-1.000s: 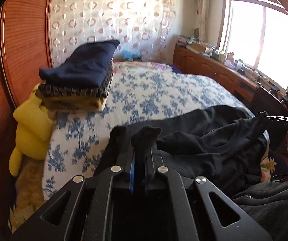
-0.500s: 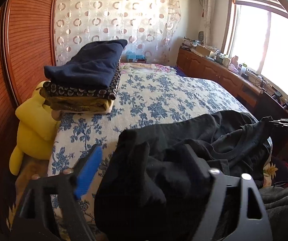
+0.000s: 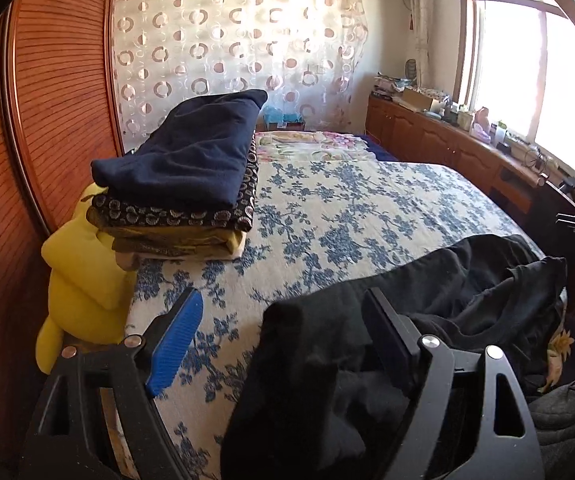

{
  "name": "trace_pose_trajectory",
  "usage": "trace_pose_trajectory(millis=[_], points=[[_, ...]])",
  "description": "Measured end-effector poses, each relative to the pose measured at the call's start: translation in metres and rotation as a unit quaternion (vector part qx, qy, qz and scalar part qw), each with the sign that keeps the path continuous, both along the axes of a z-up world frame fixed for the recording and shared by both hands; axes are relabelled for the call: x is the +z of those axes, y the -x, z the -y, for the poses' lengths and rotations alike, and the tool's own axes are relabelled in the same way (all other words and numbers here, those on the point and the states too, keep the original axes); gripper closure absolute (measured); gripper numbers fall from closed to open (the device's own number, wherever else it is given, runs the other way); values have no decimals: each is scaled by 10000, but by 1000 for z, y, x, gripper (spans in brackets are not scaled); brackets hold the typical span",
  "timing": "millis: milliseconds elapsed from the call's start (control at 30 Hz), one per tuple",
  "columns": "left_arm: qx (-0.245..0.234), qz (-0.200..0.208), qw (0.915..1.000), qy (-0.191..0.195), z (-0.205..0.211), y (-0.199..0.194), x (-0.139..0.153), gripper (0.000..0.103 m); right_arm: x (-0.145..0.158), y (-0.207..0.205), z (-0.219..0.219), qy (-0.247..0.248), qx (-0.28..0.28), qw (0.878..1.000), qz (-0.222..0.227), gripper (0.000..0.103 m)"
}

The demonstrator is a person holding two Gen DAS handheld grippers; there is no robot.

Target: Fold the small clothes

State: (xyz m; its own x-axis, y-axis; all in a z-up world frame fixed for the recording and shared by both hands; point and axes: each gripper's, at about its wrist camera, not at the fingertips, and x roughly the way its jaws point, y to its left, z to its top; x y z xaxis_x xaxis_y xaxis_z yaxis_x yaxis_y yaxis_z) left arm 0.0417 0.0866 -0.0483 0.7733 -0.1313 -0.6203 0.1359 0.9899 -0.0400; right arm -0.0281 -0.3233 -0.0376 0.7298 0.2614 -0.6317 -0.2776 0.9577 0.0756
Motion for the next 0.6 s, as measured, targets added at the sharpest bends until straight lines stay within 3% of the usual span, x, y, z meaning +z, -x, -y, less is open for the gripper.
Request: trace_pose_trajectory(millis=[200, 367, 500, 600], points=[[-316, -174, 9993, -105, 2, -35, -6, 21, -38, -47, -6, -132, 167, 9986, -474, 41], [-365, -665, 9971, 71, -3, -65, -30, 21, -62, -68, -4, -65, 35, 9972, -739, 41], [-507, -1014, 9932, 255, -3, -69, -49, 40, -69, -77, -3, -88, 45, 9962, -870, 41], [-527, -1204, 9911, 206, -2, -66, -59, 48, -70, -78, -3, -74, 64, 9960, -888, 41]])
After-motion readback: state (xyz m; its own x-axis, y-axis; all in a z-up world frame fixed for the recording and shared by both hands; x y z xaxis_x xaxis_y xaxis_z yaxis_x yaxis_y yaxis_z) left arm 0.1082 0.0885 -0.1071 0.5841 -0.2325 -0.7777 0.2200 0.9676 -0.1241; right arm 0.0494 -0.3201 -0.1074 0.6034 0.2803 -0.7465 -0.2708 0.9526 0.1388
